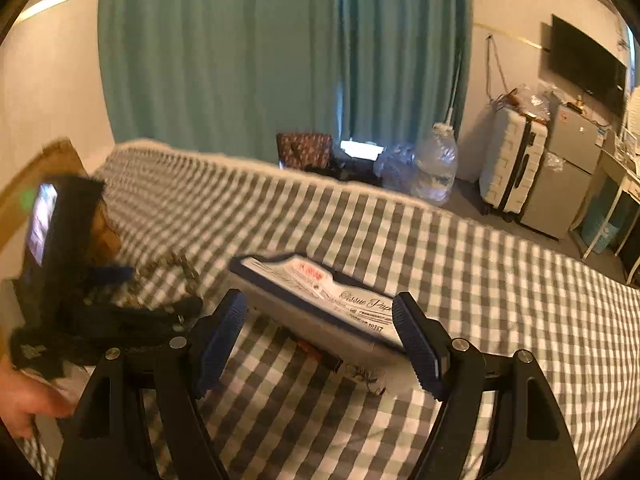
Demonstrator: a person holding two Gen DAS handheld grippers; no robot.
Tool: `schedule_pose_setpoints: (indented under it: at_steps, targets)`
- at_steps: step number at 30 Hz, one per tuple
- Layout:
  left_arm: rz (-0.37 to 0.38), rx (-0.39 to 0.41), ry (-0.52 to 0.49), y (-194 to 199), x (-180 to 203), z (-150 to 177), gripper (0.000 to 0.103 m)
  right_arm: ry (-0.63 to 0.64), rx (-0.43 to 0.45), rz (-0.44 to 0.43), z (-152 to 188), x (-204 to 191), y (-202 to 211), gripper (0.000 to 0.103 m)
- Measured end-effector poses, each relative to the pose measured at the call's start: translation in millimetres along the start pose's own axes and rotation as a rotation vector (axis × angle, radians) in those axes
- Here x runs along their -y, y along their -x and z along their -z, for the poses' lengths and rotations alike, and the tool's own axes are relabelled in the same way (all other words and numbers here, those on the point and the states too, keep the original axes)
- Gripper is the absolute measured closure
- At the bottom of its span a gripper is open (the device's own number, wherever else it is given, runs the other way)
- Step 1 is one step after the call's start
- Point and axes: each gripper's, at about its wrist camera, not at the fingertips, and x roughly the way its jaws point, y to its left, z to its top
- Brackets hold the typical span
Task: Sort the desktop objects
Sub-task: 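Grasp the bead bracelet with the left gripper while the right gripper grasps the pencil case, then carry the bracelet and pencil case over the cardboard box with both grippers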
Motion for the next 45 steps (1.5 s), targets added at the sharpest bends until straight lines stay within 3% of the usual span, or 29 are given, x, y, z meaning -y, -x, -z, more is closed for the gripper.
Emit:
schedule_pose_setpoints:
  at_steps: [1, 4, 5, 6, 8, 10, 11, 20, 27, 37, 45]
  targets:
    - [0.010, 0.009, -0.005, 2.0, 0.0, 0.6, 0.019, 0.002, -0.016, 0.009, 2.8, -0.4, -3.6, 0.031]
    - [0.022, 0.020, -0.050, 6.2, 3.3, 1.5, 0.047, 0.007, -0.069, 0.024, 13.9, -2.3, -11.6, 0.059]
    - [0.032, 0.022, -0.067, 8.1, 4.4, 1.8, 0.061, 0.019, -0.083, 0.056, 15.1, -2.0, -13.5, 0.070]
    - [0.049, 0.014, -0.084, 10.8, 5.8, 3.0, 0.071, 0.022, -0.085, 0.076, 15.9, -1.4, -12.7, 0.074]
    - [0.068, 0.005, -0.091, 15.5, 4.0, 4.6, 0.080, -0.016, -0.085, 0.073, 16.4, 3.7, -6.1, 0.085]
    - [0.100, -0.007, -0.078, 20.9, 1.0, 3.8, 0.080, -0.082, -0.078, 0.063, 18.9, 12.6, 5.3, 0.092]
    - [0.111, -0.011, -0.069, 25.0, -2.4, 6.0, 0.093, -0.108, -0.076, 0.057, 20.3, 15.8, 10.5, 0.092]
    - [0.165, 0.045, -0.085, 95.3, 4.2, 15.9, 0.093, -0.247, -0.047, 0.017, 29.2, 23.1, 83.6, 0.094]
    - [0.188, 0.113, -0.108, 162.3, 5.3, 20.2, 0.093, -0.266, 0.014, -0.006, 27.3, 4.7, 156.2, 0.094]
    - [0.224, 0.233, -0.148, 261.6, 14.7, 14.9, 0.093, -0.209, 0.105, -0.018, 18.0, -46.0, 251.2, 0.094]
    - [0.222, 0.312, -0.139, 321.3, -7.1, 6.7, 0.092, -0.155, 0.166, -0.037, -0.3, -81.6, 296.7, 0.094]
